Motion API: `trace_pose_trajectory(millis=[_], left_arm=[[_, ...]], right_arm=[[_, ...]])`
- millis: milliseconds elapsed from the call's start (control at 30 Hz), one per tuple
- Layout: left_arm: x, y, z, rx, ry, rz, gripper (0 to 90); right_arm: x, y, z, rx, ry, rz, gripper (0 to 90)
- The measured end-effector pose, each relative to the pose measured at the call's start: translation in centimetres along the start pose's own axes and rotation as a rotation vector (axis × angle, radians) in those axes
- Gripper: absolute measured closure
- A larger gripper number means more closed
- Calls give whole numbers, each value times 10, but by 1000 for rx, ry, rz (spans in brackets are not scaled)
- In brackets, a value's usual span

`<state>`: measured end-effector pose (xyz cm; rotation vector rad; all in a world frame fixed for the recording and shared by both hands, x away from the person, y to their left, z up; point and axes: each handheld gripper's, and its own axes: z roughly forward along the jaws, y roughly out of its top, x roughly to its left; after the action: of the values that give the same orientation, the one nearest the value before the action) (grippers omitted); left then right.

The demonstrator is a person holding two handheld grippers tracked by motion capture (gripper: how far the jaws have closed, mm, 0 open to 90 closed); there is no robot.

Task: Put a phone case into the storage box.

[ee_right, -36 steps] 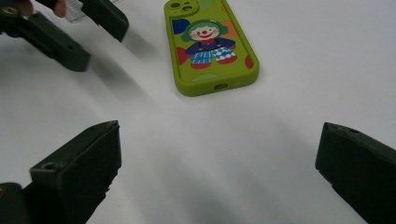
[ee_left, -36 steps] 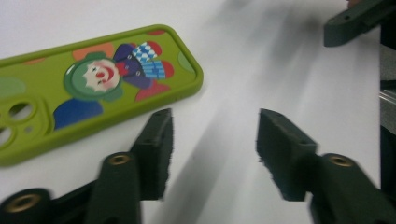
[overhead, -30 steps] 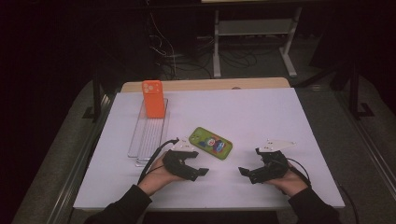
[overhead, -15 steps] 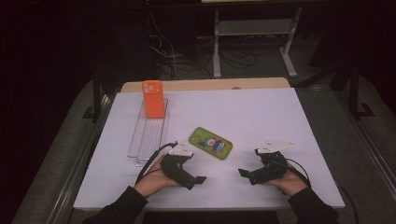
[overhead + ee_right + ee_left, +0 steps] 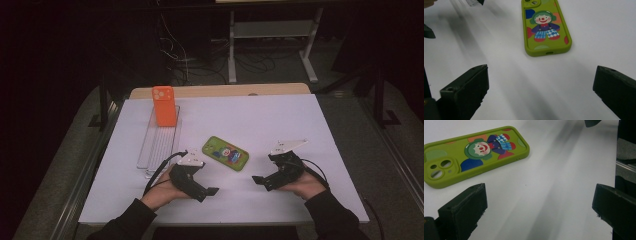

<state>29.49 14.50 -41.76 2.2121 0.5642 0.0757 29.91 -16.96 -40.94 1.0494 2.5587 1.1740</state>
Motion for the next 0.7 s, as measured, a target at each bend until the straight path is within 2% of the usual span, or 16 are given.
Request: trace_pose_trajectory(millis=[67,167,300,400,700], left_arm=[[0,0,0,3,0,-5,0],[1,0,1,3,4,13,0],[-1,-1,2,-6,12,-5,0],[0,-1,2,-5,12,-1,0],[0,-2,2,-7,13,-11,0]], right_arm=[[-1,6,1,3,1,-12,0],[-1,18,3,0,4,-27,0],[-2,32,7,-14,5,-41,0],[-2,42,12,-15,4,-48,0],[-4,68,33,-11,20,-58,0]])
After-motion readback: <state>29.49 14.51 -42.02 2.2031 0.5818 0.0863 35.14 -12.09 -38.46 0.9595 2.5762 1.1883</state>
